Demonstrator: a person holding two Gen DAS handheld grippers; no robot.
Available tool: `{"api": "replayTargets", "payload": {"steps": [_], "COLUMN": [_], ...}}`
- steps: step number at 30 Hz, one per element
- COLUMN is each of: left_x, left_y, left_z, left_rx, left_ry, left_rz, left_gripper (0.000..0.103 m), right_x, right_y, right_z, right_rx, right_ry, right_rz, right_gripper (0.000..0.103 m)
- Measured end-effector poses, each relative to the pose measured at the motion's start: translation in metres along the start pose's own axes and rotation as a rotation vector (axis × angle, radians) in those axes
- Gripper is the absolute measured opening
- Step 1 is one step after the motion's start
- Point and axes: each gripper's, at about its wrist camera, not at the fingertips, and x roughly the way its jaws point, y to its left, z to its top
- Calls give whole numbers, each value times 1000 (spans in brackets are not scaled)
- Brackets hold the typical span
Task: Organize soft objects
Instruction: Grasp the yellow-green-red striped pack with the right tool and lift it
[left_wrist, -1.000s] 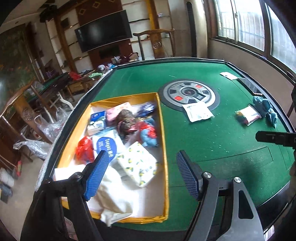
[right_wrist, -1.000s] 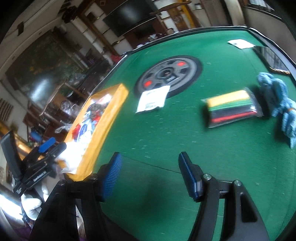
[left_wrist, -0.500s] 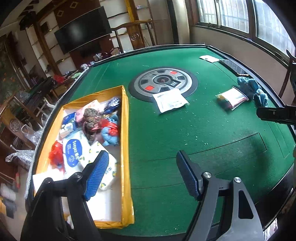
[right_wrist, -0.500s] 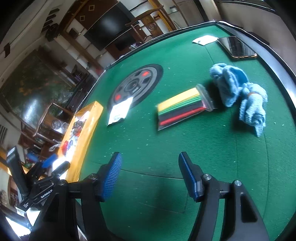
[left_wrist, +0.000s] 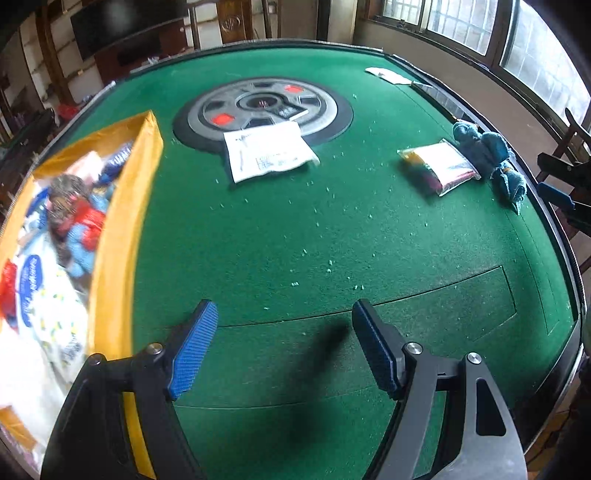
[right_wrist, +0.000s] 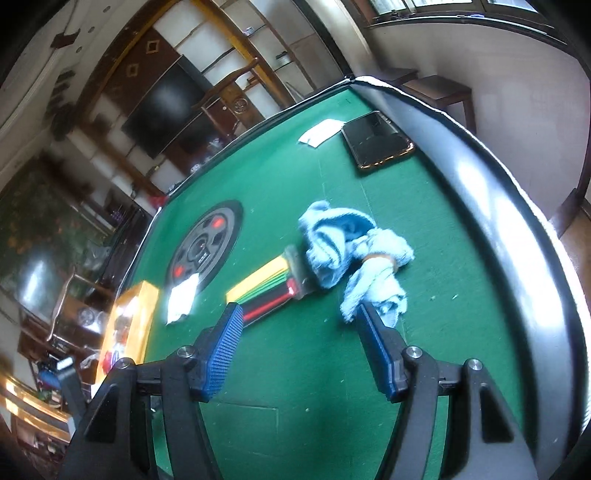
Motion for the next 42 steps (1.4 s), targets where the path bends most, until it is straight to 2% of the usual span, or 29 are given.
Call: {"api": "replayTargets", "payload": {"steps": [1, 3, 4, 5, 8, 10, 14, 16, 17, 19, 24, 27, 29, 31, 35, 38, 42], "left_x": [5, 14, 13, 15, 16, 17, 16, 16, 16, 17, 17, 16, 14, 12, 8, 6, 13], "left_y": [-1, -1, -3, -4, -9, -13, -10, -10, -10, -10, -10, -10, -9, -5, 5, 7, 3], "left_z": [0, -1, -2, -3, -6, -7, -8, -8, -8, -8, -8, -8, -9, -10, -8, -4, 12], "left_rx": [-6, -23, -16, -15, -2, 28, 30, 36, 37, 36, 34, 34, 27, 13, -30, -86, -146], "left_ry": [11, 35, 15, 17, -3, 6, 6, 6, 5, 3, 0, -2, -7, -16, -20, -14, 12], "left_rz": [-12, -31, -25, -26, -36, -41, -56, -57, -57, -59, -56, -59, -73, -98, -159, -207, -250], "left_gripper": [83, 86, 91, 102, 103, 103, 103, 103, 103, 103, 103, 103, 103, 103, 103, 103, 103], "right_x": [2, 11, 18, 28, 57, 77, 120, 131, 130, 129, 121, 107, 84, 60, 14, -10, -21], "right_y": [2, 10, 16, 23, 41, 54, 61, 63, 68, 78, 125, 141, 138, 124, 77, 40, 4], "right_z": [1, 6, 9, 12, 27, 36, 47, 42, 40, 29, -25, -53, -51, -35, -1, 11, 13], "right_rx": [-6, -31, -51, -71, -117, -157, -169, -182, -211, -243, -487, -533, -518, -464, -344, -208, -102], "right_ry": [7, 26, 42, 60, 85, 81, 136, 177, 165, 210, 325, 423, 381, 295, 69, 0, -34], "right_rz": [11, 31, 37, 41, 0, -66, -208, -218, -218, -130, 12, 201, 246, 233, 40, 22, 25], "right_gripper": [59, 59, 59, 59, 59, 59, 59, 60, 60, 58, 57, 57, 58, 58, 61, 61, 61]}}
